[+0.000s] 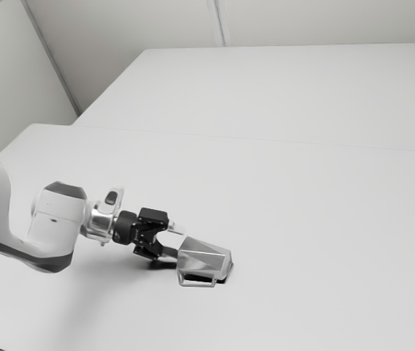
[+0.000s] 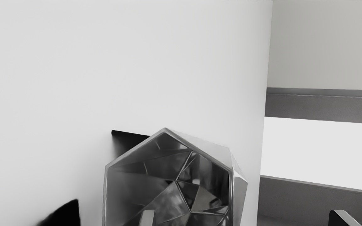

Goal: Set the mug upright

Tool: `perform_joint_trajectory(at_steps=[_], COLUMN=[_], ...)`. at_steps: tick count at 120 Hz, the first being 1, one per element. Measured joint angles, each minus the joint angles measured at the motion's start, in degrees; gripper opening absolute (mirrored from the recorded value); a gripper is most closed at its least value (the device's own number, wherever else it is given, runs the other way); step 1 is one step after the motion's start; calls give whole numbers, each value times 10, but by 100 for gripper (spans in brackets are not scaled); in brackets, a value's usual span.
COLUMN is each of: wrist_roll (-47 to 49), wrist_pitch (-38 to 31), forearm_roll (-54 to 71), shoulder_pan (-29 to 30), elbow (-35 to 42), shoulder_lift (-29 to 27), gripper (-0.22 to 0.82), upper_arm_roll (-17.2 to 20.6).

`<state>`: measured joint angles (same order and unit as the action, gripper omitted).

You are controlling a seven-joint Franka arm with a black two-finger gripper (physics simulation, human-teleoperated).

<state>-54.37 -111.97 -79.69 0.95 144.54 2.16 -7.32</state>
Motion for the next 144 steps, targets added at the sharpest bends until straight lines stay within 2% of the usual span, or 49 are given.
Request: perform_joint_trajectory(at_steps=[22,90,98,111,120,131,144], wrist_roll=[-37,-99,-103,-108,-110,-113,-115], wrist_pitch=[-5,-28,-31,-37,-40,-42,-44], forearm_roll=[-28,-66,-70,-73,-74,-75,-75], shoulder_pan=[21,7,9,9,7,7,8], elbow=[4,16,16,16,16,16,16], shoulder_lift=[2,-2,-2,-3,-4,-3,-2], gripper=[60,59,50,22,8,-3,-9], upper_arm_roll=[20,60,66,71,72,73,73])
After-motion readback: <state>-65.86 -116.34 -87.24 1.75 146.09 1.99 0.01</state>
